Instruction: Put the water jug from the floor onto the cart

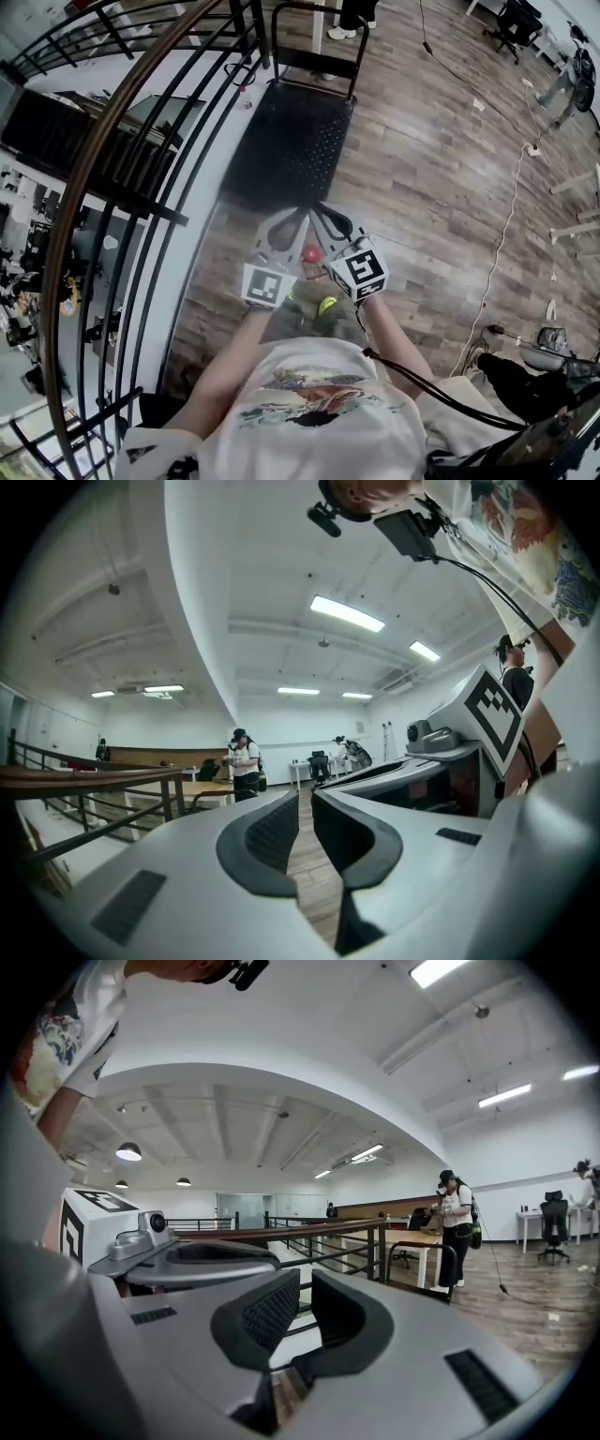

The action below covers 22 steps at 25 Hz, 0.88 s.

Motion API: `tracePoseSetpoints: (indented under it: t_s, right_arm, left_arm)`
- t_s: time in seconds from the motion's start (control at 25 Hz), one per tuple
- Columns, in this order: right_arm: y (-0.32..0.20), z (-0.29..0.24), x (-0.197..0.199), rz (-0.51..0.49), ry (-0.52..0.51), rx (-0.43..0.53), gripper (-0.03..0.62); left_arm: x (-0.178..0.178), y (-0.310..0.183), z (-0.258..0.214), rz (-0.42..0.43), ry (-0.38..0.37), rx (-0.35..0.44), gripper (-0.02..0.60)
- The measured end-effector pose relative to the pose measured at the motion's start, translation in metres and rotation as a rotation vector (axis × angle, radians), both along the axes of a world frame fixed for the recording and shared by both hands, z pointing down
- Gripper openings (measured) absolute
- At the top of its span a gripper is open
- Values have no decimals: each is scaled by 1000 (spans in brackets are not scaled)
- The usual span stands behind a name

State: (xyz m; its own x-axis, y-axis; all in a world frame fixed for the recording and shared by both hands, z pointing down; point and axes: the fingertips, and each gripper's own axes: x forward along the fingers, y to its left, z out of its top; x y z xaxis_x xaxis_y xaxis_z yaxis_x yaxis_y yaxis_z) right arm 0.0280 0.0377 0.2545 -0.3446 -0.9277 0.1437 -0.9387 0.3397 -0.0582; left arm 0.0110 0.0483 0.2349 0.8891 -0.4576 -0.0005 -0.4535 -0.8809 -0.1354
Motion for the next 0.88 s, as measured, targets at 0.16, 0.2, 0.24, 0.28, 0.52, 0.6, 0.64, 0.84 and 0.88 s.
tracePoseSetpoints:
  t_s: [0.16, 0.2, 0.24, 0.28, 0.52, 0.6, 0.64, 0.84, 0.88]
  right_arm:
    - [-10, 26, 9, -8, -21, -34, 31]
    - [-11, 33, 10, -18, -22, -41, 31]
    - [-10, 39, 11, -31, -21, -46, 31]
    - [-8, 43, 13, -46, -21, -50, 31]
    - [8, 64, 33, -138, -36, -55, 31]
    - [8, 74, 32, -165, -43, -59, 31]
    - [9, 81, 29, -180, -43, -65, 31]
    - [6, 111, 19, -237, -28, -82, 31]
    - [7, 116, 18, -242, -25, -84, 31]
  left_arm:
    - [9, -13, 31, -32, -29, -50, 28]
    - [10, -15, 41, -48, -45, -66, 28]
    - [11, -16, 50, -64, -57, -81, 28]
    - [14, -14, 57, -80, -62, -91, 28]
    - [31, 4, 77, -168, -60, -125, 28]
    - [31, 5, 84, -184, -53, -96, 28]
    - [29, 6, 90, -193, -52, -93, 28]
    - [22, 7, 122, -217, -67, -95, 28]
    - [22, 7, 127, -215, -73, -81, 28]
